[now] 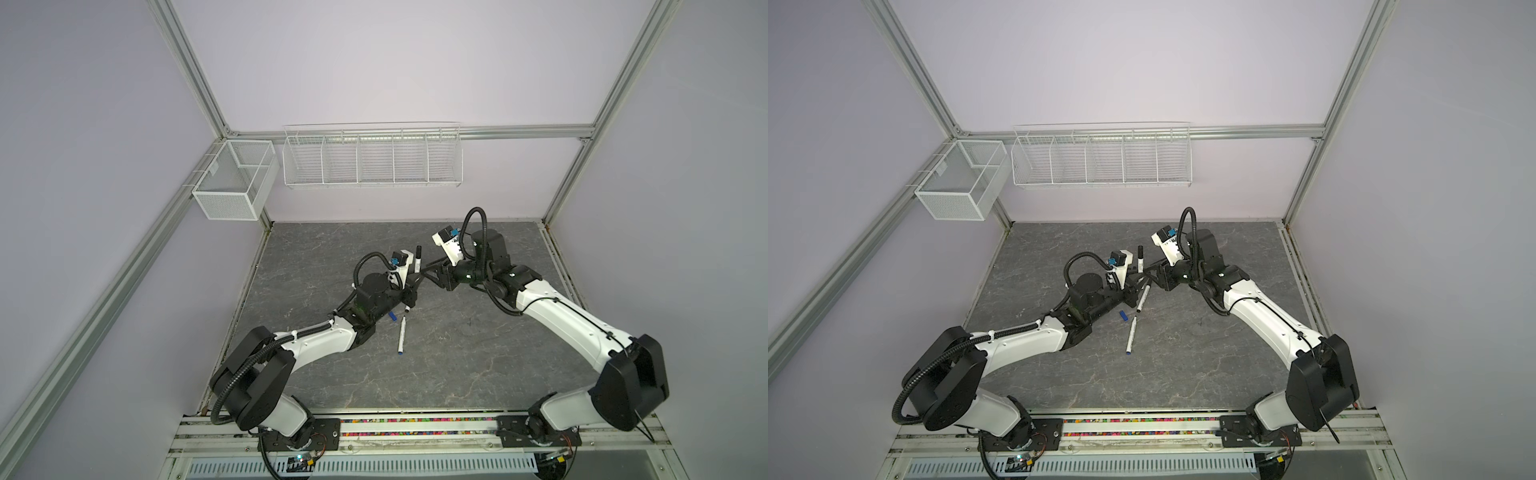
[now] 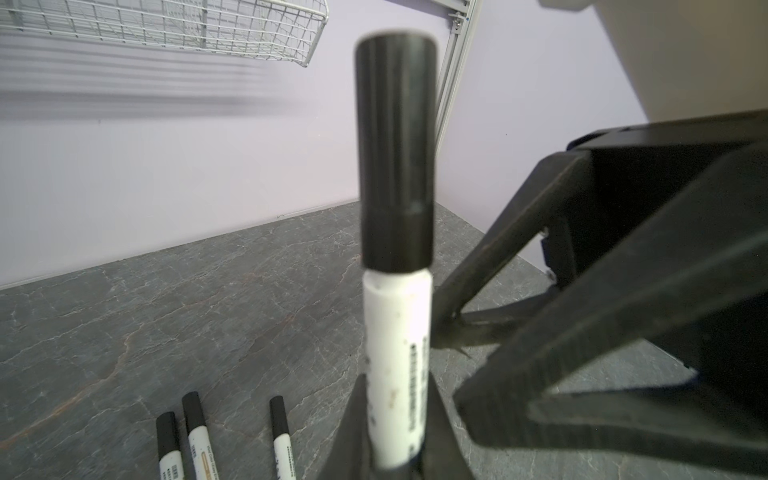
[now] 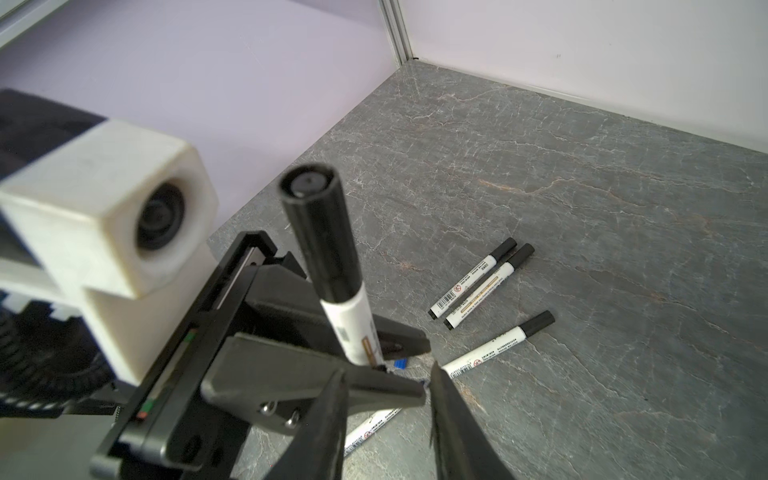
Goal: Insert the pens into the pen caps
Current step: 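Press the black cap onto the marker tip with right gripper while left holds it, then open the right gripper and lift it away from the capped marker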
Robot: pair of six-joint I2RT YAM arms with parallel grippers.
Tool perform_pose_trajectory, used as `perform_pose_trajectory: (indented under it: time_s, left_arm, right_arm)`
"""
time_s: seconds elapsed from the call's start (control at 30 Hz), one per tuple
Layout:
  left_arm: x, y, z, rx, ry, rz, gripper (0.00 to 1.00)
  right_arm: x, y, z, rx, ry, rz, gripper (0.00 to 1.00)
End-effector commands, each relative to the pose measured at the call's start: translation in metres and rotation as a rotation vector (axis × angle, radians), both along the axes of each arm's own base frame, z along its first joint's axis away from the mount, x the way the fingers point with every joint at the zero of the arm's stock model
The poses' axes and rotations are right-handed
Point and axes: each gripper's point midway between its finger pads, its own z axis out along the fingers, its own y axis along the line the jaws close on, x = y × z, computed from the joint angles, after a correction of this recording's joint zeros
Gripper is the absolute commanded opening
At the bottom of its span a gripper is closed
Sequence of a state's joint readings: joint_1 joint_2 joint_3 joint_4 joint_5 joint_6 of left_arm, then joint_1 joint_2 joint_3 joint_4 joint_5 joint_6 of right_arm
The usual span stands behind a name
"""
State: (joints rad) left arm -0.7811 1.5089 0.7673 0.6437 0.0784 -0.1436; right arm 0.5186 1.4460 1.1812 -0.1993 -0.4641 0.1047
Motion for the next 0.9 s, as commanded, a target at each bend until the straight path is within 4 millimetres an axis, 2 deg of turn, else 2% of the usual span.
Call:
perform_pose_trajectory:
  time_s: [0.0, 0.23, 0.4, 0.6, 0.7, 0.87]
  left_arm:
    - [-0.001, -0.001, 0.0, -0.005, -0.02, 0.006, 0.0]
    - [-0.005, -0.004, -0.017, 0.037, 0.008, -0.006, 0.0]
    - [-0.009, -0.008, -0.024, 0.05, 0.025, -0.024, 0.0]
    - [-0.01, -0.01, -0.028, 0.054, 0.036, -0.029, 0.0]
    - [-0.01, -0.011, -0.028, 0.054, 0.039, -0.031, 0.0]
    - [-0.01, -0.013, -0.028, 0.05, 0.042, -0.036, 0.0]
  right_arm:
    - [-0.003, -0.007, 0.017, 0.021, -0.035, -0.022, 0.37]
    - [0.005, -0.01, 0.048, 0.073, -0.102, -0.061, 0.36]
    - [0.021, 0.0, 0.055, 0.099, -0.09, -0.061, 0.34]
    - [0.032, 0.015, 0.056, 0.154, -0.06, -0.035, 0.33]
    - [0.035, 0.018, 0.049, 0.154, -0.039, -0.031, 0.32]
    - [0.035, 0.022, 0.032, 0.14, 0.019, -0.027, 0.23]
